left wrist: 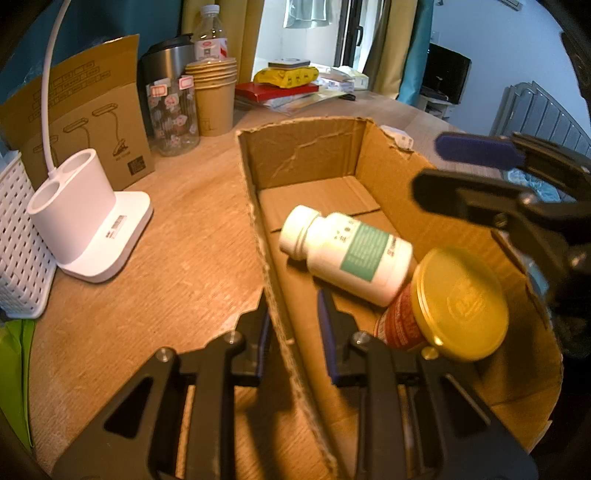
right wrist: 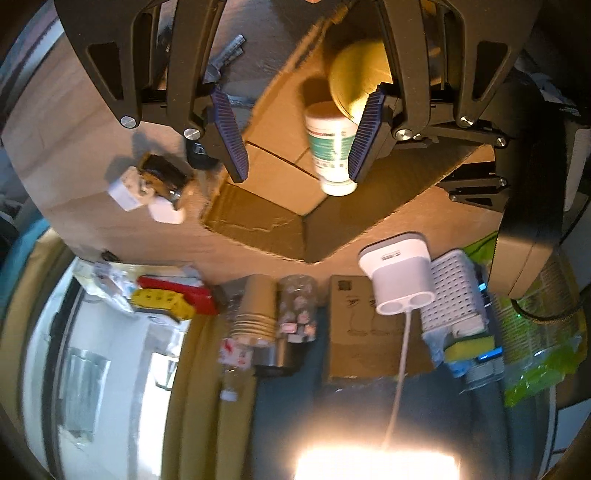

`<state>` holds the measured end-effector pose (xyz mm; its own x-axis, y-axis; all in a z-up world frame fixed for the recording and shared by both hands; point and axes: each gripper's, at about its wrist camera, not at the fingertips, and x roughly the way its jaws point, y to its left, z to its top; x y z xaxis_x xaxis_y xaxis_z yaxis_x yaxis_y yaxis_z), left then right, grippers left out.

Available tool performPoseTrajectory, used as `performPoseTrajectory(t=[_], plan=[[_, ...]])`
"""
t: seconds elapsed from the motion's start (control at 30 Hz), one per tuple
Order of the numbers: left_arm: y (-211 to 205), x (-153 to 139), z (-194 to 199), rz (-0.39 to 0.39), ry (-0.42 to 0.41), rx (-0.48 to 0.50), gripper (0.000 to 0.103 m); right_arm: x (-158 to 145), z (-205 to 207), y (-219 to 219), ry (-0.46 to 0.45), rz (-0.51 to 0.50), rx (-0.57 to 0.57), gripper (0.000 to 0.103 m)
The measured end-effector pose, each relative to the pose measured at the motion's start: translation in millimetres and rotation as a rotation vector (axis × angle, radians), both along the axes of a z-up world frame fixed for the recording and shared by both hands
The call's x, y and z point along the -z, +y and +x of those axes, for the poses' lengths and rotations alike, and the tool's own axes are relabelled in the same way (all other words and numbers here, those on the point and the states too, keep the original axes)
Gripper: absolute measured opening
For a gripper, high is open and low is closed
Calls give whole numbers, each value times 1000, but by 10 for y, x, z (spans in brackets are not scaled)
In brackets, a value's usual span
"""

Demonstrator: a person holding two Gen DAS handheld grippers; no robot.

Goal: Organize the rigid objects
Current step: 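Move the right gripper back toward the black flashlight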

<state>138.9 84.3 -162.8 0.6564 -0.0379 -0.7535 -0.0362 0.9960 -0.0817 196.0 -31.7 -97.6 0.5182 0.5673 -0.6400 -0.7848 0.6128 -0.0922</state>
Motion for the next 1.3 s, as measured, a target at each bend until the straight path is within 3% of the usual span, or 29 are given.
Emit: performPoseTrajectory(t=[0.6, 0.9, 1.3], plan=[[2, 0, 2, -1, 0, 0, 25, -37, 171, -607, 16, 65, 179, 60], [3, 0, 3, -1, 0, 0, 25, 159, 418, -919, 39, 36, 308, 60], [4, 0, 4, -2, 0, 0, 25, 449, 604, -1055, 74, -12, 376, 60]])
